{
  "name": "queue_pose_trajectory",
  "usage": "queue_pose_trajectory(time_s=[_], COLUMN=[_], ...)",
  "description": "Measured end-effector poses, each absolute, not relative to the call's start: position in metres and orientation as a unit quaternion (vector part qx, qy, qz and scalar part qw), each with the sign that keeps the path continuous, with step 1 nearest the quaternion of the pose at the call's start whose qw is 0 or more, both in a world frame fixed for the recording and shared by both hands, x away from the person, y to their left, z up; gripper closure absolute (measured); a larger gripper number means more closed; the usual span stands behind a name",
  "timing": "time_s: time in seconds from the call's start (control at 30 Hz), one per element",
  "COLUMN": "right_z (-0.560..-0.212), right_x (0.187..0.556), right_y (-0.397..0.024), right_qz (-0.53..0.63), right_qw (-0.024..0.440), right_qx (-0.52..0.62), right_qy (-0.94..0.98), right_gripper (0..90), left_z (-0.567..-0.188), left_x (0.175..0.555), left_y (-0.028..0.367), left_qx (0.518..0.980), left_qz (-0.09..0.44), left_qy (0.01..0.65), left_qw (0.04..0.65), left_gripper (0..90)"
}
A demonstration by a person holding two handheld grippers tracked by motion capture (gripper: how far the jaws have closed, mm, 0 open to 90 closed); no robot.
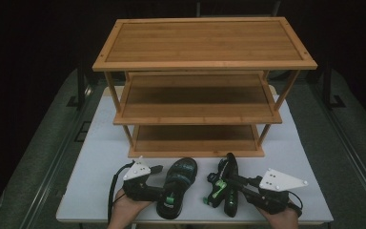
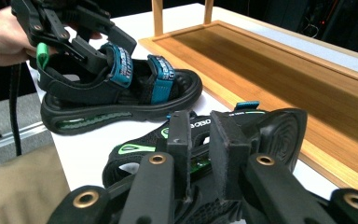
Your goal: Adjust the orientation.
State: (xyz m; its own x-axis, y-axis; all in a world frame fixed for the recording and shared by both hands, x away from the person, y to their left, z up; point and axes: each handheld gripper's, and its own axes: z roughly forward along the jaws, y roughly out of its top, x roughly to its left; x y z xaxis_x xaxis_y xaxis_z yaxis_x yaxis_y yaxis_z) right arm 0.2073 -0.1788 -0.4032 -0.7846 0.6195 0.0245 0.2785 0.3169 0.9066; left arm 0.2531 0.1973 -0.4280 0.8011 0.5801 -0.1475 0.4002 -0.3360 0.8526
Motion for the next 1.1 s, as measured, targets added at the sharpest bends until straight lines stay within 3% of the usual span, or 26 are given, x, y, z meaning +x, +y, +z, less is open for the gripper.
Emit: queue_pose_trajectory(time_s=[0.37, 1.1], right_z=[-0.407, -0.402], right_x=[0.208, 0.194], right_y=[-0.180, -0.199], right_qz=[0.492, 0.457], right_qw=[0.182, 0.221], right_qx=[0.302, 0.346], right_qy=[0.796, 0.789], right_gripper=[88.9, 89.6], left_z=[-0.429, -0.429], left_x=[0.254, 0.253], left_y=[0.198, 0.198], left_qx=[0.811, 0.810], left_qz=[0.093, 0.099], left_qy=[0.307, 0.310], left_qw=[0.489, 0.488], left_gripper=[18.6, 16.7])
